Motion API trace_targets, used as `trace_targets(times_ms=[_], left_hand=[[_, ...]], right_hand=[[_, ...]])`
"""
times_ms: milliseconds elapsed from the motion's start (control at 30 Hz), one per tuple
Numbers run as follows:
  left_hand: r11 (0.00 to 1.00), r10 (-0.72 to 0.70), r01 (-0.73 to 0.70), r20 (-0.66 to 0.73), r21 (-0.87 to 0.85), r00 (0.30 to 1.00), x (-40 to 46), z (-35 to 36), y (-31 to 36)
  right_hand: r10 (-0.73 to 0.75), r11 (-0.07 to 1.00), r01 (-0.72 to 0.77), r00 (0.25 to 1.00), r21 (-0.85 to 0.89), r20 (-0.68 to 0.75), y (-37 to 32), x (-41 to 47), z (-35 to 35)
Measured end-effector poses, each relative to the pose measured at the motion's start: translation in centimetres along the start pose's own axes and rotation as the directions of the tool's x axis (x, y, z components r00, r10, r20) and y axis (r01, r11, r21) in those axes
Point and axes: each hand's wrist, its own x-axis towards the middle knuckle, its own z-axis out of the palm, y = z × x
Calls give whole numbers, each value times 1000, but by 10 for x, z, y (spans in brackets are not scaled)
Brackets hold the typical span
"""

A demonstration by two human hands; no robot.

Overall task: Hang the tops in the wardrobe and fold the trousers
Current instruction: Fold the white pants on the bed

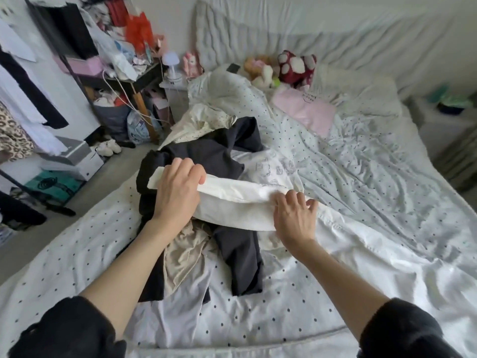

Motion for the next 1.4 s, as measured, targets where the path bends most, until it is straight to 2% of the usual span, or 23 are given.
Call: trace_targets(times_ms=[133,233,300,400,500,633,700,767,800,833,867,900,933,967,1033,1067,1100,1133,1200,1233,1267,1333,1400], left_hand=[[998,-58,57,50,28,997,12,12,-25],[990,-134,137,73,-34,988,45,11,-24],[982,-160,168,100,-84,982,70,5,-20],[989,-104,117,141,-89,985,87,1,-33],[999,-37,38,104,-6,994,87,2,-53],[998,-40,39,-28,-59,999,98,-1,-67],[998,-18,11,-99,-65,995,85,1,-75],[994,-46,35,-105,-100,993,49,7,-88],[992,-84,78,-57,-101,995,22,12,-97],[989,-126,127,23,-73,992,-9,17,-104],[987,-154,158,128,-21,980,-40,22,-111],[983,-181,177,258,41,949,-68,25,-116],[977,-210,181,406,110,889,-89,28,-120],[964,-264,190,557,188,787,-108,31,-123],[932,-362,176,766,317,531,-126,41,-127],[927,-376,167,818,337,436,-129,46,-129],[930,-366,175,838,322,404,-133,51,-130],[933,-357,209,829,293,430,-136,59,-131],[919,-369,337,748,205,551,-133,73,-130],[891,-402,428,701,151,589,-130,81,-130],[841,-450,534,666,90,596,-127,93,-131],[628,-555,776,663,-62,502,-118,115,-136],[333,-600,933,733,-135,320,-114,134,-144]], right_hand=[[25,992,-21,999,121,-30,-7,0,-3],[158,964,-136,984,230,-82,-7,18,-20],[210,938,-185,976,294,-55,0,31,-32],[199,916,-182,980,358,-10,11,43,-46],[188,921,-164,981,353,-37,8,48,-48],[274,911,-193,944,365,-184,-7,54,-43],[252,917,-151,937,370,-241,-19,41,-34],[153,918,-66,969,390,-195,-30,10,-23],[62,912,-11,992,410,-110,-35,-7,-14],[-42,905,27,999,424,26,-39,-25,-6],[-149,900,45,967,433,208,-43,-41,2],[-243,901,62,891,429,382,-47,-55,11],[-300,907,84,816,413,494,-51,-65,19],[-322,913,92,761,398,563,-56,-73,28],[-295,919,60,762,390,577,-62,-74,35],[-272,918,42,792,395,547,-64,-71,41],[-247,920,32,822,391,513,-66,-66,46],[-221,927,22,840,374,496,-65,-60,52],[-161,947,-7,857,322,489,-63,-42,58],[-132,953,-23,865,302,484,-62,-32,62],[-106,958,-38,873,283,476,-61,-21,68],[-79,969,-44,875,241,478,-62,0,81],[-75,980,-36,848,198,524,-66,14,92]])
